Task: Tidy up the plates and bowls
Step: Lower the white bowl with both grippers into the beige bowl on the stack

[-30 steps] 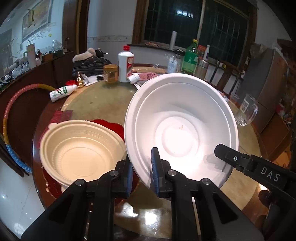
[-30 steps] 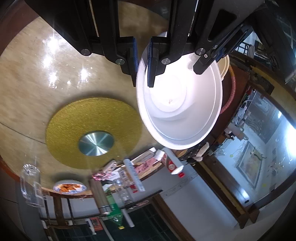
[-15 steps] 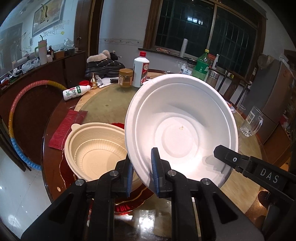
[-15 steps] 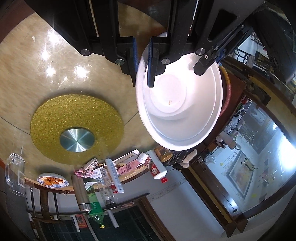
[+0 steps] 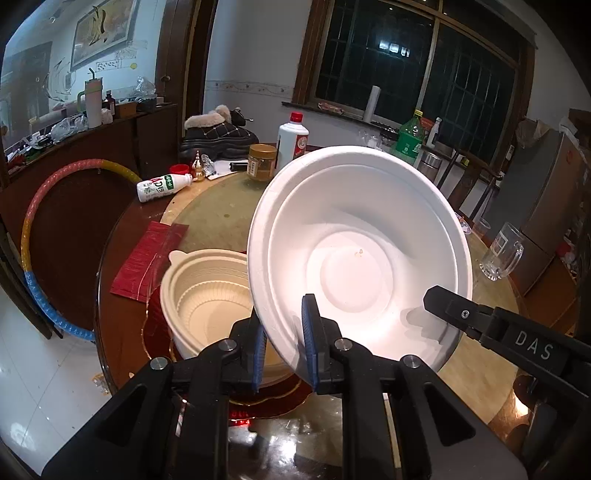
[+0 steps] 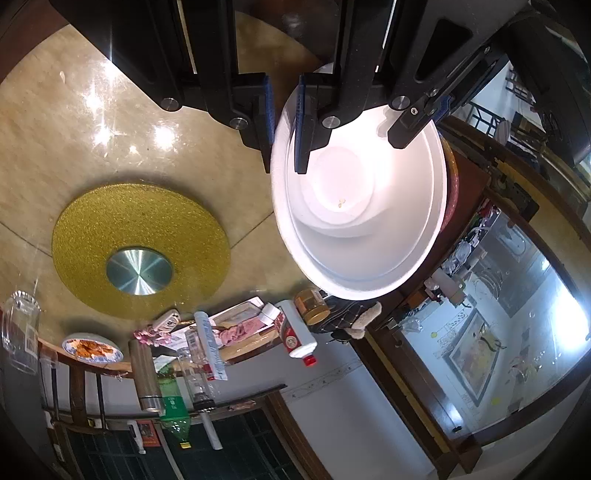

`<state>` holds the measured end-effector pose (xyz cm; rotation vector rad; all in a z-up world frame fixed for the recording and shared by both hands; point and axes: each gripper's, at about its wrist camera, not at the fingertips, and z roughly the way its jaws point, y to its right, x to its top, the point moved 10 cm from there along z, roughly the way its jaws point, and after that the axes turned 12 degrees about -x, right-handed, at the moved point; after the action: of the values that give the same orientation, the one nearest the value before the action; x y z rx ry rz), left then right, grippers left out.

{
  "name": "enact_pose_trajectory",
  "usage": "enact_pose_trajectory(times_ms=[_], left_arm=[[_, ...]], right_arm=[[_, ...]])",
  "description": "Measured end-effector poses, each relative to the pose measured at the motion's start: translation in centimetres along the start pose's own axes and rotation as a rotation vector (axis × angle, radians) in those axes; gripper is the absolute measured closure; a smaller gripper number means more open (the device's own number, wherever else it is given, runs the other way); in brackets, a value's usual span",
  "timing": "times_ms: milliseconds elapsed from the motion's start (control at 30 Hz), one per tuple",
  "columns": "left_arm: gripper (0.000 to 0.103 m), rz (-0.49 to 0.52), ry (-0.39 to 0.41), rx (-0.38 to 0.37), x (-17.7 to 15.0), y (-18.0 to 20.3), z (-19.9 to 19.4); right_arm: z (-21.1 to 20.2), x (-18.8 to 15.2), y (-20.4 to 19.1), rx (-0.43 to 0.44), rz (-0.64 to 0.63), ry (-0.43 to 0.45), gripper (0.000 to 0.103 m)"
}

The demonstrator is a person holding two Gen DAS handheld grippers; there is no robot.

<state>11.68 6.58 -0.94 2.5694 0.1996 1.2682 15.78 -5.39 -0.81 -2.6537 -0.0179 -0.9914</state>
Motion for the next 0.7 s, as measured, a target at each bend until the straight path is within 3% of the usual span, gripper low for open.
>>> enact_pose_trajectory(times_ms=[700], left_arm=[[0.087,-0.056,0.019,0.045,1.3,-4.3,-3.2]], right_arm=[[1.0,-0.4,-6.1,0.093,-0.09,-0.08,0.091]])
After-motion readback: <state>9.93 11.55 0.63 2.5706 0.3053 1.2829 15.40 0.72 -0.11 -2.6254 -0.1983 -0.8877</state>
